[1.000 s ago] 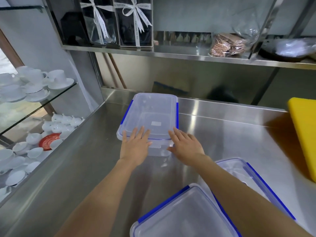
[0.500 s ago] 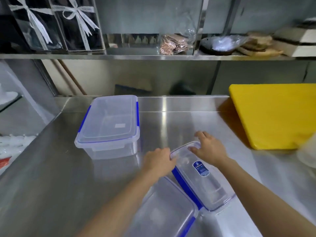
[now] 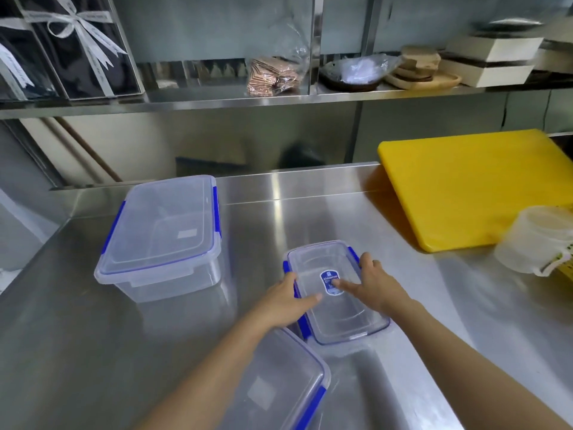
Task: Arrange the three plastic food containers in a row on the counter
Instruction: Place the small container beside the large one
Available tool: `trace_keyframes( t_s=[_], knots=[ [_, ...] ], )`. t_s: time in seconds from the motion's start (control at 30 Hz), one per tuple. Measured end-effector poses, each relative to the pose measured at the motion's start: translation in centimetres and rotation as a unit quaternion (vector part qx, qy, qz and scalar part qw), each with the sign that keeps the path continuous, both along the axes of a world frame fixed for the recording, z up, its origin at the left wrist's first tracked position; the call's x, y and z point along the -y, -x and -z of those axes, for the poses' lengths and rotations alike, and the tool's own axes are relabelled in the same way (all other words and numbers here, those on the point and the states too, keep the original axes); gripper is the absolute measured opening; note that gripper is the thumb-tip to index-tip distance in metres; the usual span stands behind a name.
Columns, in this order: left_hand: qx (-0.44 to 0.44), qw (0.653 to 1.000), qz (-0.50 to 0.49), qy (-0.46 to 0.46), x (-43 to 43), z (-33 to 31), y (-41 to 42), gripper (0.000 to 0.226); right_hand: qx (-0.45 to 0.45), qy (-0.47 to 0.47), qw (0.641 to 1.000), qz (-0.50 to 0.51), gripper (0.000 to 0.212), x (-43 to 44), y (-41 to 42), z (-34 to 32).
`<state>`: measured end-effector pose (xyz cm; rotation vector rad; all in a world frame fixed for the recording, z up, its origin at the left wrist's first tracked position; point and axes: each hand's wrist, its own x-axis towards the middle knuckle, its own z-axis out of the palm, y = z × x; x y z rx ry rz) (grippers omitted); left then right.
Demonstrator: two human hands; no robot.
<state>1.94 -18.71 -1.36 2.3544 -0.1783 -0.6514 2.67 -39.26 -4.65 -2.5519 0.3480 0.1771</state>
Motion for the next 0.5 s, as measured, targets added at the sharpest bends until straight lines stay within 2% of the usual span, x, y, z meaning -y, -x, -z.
trace_keyframes(
  t_s=[0.03,0.1,0.17,0.23,0.3,0.33,0.4,0.5],
  knots=[
    [-0.006,1.0,0.021,0.001,0.0,0.2,0.1,0.083,0.013,0.019,0.999,0.025,0.07,-0.4,-0.1,0.2],
    [0.01,0.995,0.076,-0.058,0.1,0.5,0.6,0.095,0.025,0.049,0.997,0.059,0.077,-1.3,-0.1,0.4],
    [0.024,0.991,0.091,-0.096,0.1,0.7,0.9,0.103,0.013,0.042,0.997,0.058,0.085,-1.7,-0.3,0.1],
    [0.038,0.991,0.087,-0.096,-0.3,0.9,0.8,0.107,0.002,-0.054,0.998,0.021,0.092,-1.4,-0.3,-0.7],
    [0.06,0.992,0.082,-0.074,-0.9,1.1,0.6,0.11,-0.014,-0.153,0.986,-0.059,0.101,-0.5,-0.1,-1.7],
    [0.066,0.993,0.078,-0.061,-1.1,1.2,0.5,0.111,-0.047,-0.152,0.981,-0.113,0.111,-0.1,0.1,-2.1],
    [0.078,0.993,0.077,-0.048,-1.5,1.3,0.5,0.114,-0.137,-0.087,0.965,-0.204,0.131,0.7,0.4,-2.6],
    [0.128,0.985,0.089,-0.068,-1.3,1.5,0.5,0.107,-0.195,0.002,0.94,-0.281,0.142,1.1,0.7,-2.4]
  ],
)
